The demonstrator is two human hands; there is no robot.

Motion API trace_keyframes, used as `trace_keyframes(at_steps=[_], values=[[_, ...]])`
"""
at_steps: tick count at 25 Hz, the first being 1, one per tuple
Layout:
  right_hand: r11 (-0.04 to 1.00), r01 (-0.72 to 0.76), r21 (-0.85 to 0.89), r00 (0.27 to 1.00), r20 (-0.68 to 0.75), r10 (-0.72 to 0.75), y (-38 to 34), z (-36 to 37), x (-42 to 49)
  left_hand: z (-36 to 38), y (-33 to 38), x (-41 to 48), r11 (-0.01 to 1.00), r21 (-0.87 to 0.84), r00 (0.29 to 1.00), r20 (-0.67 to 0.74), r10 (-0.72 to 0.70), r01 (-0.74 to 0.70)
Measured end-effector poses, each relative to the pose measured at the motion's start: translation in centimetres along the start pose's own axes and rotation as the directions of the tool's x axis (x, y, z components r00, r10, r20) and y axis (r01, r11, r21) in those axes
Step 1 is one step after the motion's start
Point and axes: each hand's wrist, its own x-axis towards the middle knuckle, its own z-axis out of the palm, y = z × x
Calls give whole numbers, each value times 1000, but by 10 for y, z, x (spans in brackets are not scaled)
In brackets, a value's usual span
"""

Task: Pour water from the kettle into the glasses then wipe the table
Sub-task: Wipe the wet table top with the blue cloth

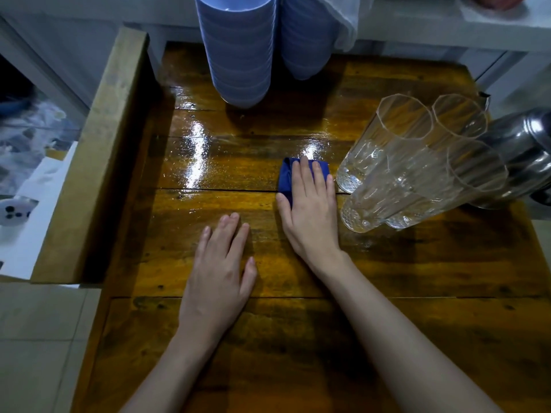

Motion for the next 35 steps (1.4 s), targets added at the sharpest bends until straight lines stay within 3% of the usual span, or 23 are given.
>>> trace_keyframes(at_steps=[7,17,28,31,33,35], values=[[997,60,41,998,26,-62,0,-9,-19,0,-1,0,1000,-8,1000,-10,3,-3],[986,131,99,982,123,-142,-16,-28,-126,1,-1,1,1000,-6,999,-41,11,-11],[952,296,84,936,176,-306,59,-62,-198,2,5,-1,985,172,999,-35,36,-30],[980,193,55,962,184,-200,109,-77,-202,3,20,-6,981,186,997,-48,-54,62],[998,54,22,984,170,-57,148,-88,-194,5,41,-19,986,95,988,-84,-126,134],[1000,-27,-15,987,156,29,179,-96,-182,15,71,-39,997,41,996,-68,-59,62]])
